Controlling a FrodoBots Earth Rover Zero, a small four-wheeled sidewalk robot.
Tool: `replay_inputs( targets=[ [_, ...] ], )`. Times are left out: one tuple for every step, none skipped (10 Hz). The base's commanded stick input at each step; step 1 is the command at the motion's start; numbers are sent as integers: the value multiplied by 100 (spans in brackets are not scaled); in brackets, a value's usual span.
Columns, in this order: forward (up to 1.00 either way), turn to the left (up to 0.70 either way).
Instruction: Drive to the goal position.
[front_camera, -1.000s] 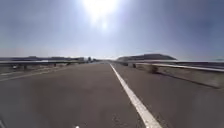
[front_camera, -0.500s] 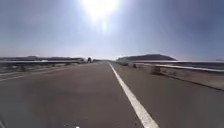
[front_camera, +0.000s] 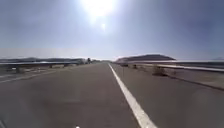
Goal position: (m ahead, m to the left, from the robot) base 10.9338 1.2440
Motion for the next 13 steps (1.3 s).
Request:
replay_inputs(
  targets=[
    [70, 0],
    [70, 0],
    [70, 0],
    [70, 0],
    [70, 0],
    [70, 0],
    [70, 0],
    [70, 0],
    [70, 0],
    [70, 0],
    [70, 0],
    [70, 0],
    [70, 0]
  ],
)
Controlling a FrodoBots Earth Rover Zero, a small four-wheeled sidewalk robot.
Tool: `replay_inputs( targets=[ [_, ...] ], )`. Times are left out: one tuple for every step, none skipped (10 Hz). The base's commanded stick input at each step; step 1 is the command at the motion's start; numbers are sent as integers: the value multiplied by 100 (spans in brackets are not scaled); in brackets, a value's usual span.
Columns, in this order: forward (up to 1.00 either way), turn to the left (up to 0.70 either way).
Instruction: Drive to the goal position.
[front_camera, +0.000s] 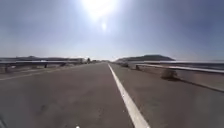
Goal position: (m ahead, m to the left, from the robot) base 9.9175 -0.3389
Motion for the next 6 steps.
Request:
replay_inputs(
  targets=[
    [70, 0],
    [70, 0],
    [70, 0],
    [70, 0],
    [70, 0],
    [70, 0]
  ],
)
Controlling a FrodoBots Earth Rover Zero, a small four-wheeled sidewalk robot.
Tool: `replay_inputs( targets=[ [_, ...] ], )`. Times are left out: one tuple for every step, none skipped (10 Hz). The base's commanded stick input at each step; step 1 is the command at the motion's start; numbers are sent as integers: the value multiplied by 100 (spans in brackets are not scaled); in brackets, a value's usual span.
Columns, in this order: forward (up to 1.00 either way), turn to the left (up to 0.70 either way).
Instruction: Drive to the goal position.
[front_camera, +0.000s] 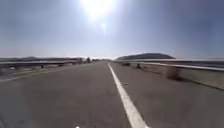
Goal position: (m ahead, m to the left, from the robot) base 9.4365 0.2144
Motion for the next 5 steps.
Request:
replay_inputs(
  targets=[
    [70, 0],
    [70, 0],
    [70, 0],
    [70, 0],
    [70, 0]
  ],
)
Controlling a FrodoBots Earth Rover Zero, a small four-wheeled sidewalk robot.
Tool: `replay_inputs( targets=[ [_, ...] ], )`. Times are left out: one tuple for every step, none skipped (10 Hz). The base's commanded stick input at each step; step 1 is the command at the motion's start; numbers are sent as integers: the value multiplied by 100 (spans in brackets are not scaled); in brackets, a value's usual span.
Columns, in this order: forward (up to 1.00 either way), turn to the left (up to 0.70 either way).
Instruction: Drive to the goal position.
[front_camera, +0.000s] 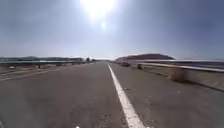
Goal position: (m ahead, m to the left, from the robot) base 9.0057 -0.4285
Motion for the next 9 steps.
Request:
replay_inputs(
  targets=[
    [70, 0],
    [70, 0],
    [70, 0],
    [70, 0],
    [70, 0],
    [70, 0],
    [70, 0],
    [70, 35],
    [70, 32]
  ],
)
